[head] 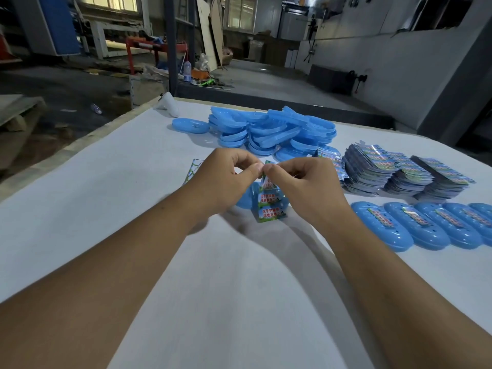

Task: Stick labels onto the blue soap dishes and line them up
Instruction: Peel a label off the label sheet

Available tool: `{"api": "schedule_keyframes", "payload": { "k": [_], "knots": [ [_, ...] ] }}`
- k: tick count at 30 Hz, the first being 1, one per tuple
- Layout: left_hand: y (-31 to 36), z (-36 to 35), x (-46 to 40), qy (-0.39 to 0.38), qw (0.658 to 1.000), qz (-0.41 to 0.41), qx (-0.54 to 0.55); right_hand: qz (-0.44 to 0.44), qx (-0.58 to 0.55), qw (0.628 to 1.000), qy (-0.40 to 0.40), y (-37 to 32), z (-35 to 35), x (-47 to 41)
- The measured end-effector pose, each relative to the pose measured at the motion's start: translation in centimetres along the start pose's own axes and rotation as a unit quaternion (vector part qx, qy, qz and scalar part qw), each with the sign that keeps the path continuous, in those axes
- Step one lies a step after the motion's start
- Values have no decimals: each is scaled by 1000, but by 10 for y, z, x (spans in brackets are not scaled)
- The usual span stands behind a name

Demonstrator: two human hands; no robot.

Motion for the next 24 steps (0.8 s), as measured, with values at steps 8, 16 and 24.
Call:
{"api": "schedule_keyframes", "payload": {
  "k": [8, 16, 24],
  "knots": [
    [-3, -1, -1, 36, 999, 35, -18, -32, -43, 999, 4, 3, 0, -4],
    [-4, 3, -2, 85, 989, 120, -22, -101, -105, 989, 5, 7, 1, -7],
    [-8, 9, -5, 93, 979, 165, -76, -163, -141, 976, 32, 12, 3, -10]
  ]
}}
Point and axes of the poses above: each hand's wrist, its own x-axis away from the middle knuckle, its own z-axis out of the back of the hand, y = z × x, the point moved 2 cm from there along -x, towards the middle knuckle, and after that the axes turned 5 degrees about -z, right-handed, at the moved point
